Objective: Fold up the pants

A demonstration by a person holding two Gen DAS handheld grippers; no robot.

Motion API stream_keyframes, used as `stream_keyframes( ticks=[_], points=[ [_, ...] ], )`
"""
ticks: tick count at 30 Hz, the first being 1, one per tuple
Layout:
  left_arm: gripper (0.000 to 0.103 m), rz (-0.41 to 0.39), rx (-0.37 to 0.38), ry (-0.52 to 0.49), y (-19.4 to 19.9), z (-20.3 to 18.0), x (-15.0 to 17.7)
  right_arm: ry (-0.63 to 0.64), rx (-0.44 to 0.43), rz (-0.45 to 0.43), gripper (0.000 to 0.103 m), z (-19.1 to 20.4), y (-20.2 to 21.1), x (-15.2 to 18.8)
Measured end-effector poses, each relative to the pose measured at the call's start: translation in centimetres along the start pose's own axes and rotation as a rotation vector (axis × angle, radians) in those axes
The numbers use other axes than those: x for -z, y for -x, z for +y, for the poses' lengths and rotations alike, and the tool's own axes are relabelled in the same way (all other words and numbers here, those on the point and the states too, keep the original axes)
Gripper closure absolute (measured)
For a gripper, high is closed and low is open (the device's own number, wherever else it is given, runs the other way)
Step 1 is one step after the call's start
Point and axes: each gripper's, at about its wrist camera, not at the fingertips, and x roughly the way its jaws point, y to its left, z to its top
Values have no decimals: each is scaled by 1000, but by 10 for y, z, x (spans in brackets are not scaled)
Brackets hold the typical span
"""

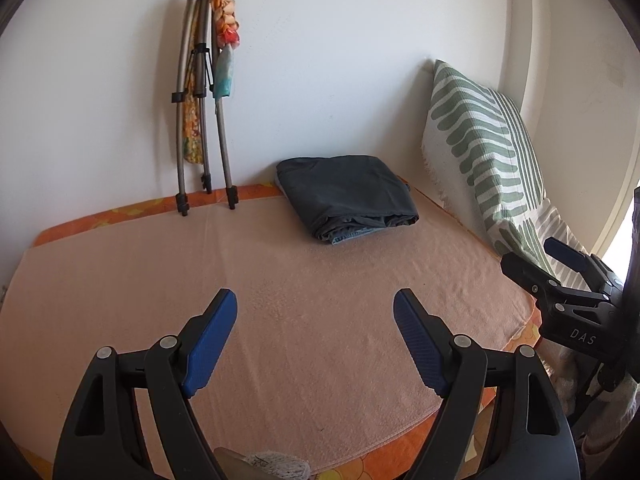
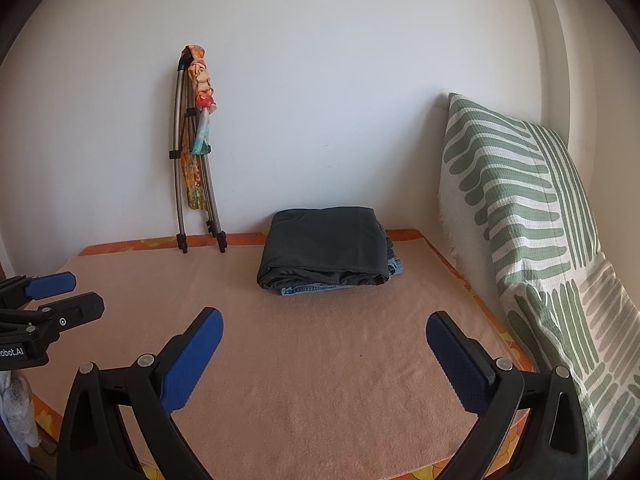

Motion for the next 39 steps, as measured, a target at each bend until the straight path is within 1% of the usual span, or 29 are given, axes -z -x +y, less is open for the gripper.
stream_keyframes(
  ticks=[5,8,10,13,16,20,25,39],
  points=[
    [22,6,-23,-18,1,2,10,-37,-1,17,0,-3,-10,11],
    [22,20,-14,-18,1,1,16,-49,-10,32,0,-2,-12,14],
    [22,21,-18,-28,2,-2,19,-54,-19,29,0,0,-11,15],
    [22,29,-19,-40,0,-4,22,-35,1,3,0,5,-7,13],
    [22,36,-4,-31,0,-5,22,-26,10,-13,0,9,-4,12],
    [22,18,-17,-45,4,-7,23,-32,6,0,0,10,-7,14],
    [22,21,-14,-34,5,-5,23,-38,1,21,0,8,-13,17],
    [22,24,2,-29,6,-8,23,-53,5,22,0,5,-14,17]
  ],
)
